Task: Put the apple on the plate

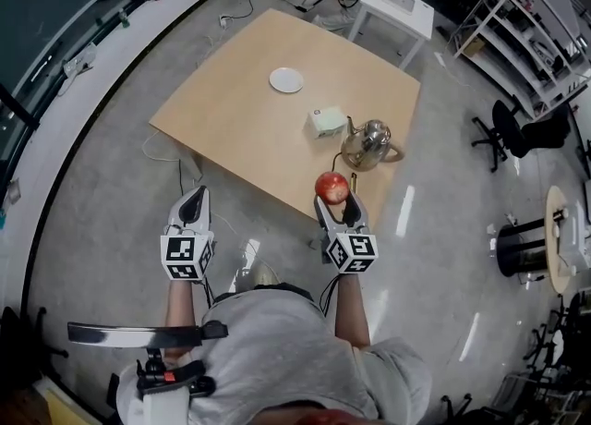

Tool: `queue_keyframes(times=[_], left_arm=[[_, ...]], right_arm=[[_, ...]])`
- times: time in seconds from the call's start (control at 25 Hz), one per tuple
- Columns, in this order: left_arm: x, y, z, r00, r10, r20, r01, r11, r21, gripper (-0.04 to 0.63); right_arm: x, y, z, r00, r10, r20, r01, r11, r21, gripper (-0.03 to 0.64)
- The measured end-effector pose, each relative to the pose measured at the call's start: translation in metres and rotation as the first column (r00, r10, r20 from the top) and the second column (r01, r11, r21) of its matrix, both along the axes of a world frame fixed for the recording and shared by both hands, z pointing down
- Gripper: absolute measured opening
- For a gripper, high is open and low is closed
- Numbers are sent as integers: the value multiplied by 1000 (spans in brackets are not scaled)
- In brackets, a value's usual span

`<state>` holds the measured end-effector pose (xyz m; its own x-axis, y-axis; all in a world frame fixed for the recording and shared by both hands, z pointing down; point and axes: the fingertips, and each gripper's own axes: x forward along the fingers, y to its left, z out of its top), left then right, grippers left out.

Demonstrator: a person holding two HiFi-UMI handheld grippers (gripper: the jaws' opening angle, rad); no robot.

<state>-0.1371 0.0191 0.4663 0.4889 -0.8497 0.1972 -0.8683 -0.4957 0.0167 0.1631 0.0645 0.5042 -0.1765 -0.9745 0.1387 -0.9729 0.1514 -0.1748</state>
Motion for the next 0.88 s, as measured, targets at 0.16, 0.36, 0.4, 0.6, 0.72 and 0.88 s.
queue_keyframes(times=[0.16,0.36,0.4,0.6,0.72,0.88], left_arm=[[7,-10,-3,1000,-18,10,18,1000,8,20],[12,-24,-1,999,-35,20,35,999,3,20],[13,-26,-1,999,-39,21,39,999,4,20],[21,-37,1,999,-40,35,40,999,9,20],[22,-48,1,999,-35,37,35,999,7,20],[25,-68,2,999,-29,30,29,1000,6,20]], right_arm=[[7,-18,-2,1000,-25,-2,25,1000,5,347],[11,-39,2,999,-51,5,51,999,-1,347],[11,-42,3,998,-57,6,57,998,-1,347],[13,-59,7,997,-76,7,76,997,-1,347],[13,-73,6,997,-77,10,77,997,4,347],[13,-90,5,997,-79,4,79,997,5,347]])
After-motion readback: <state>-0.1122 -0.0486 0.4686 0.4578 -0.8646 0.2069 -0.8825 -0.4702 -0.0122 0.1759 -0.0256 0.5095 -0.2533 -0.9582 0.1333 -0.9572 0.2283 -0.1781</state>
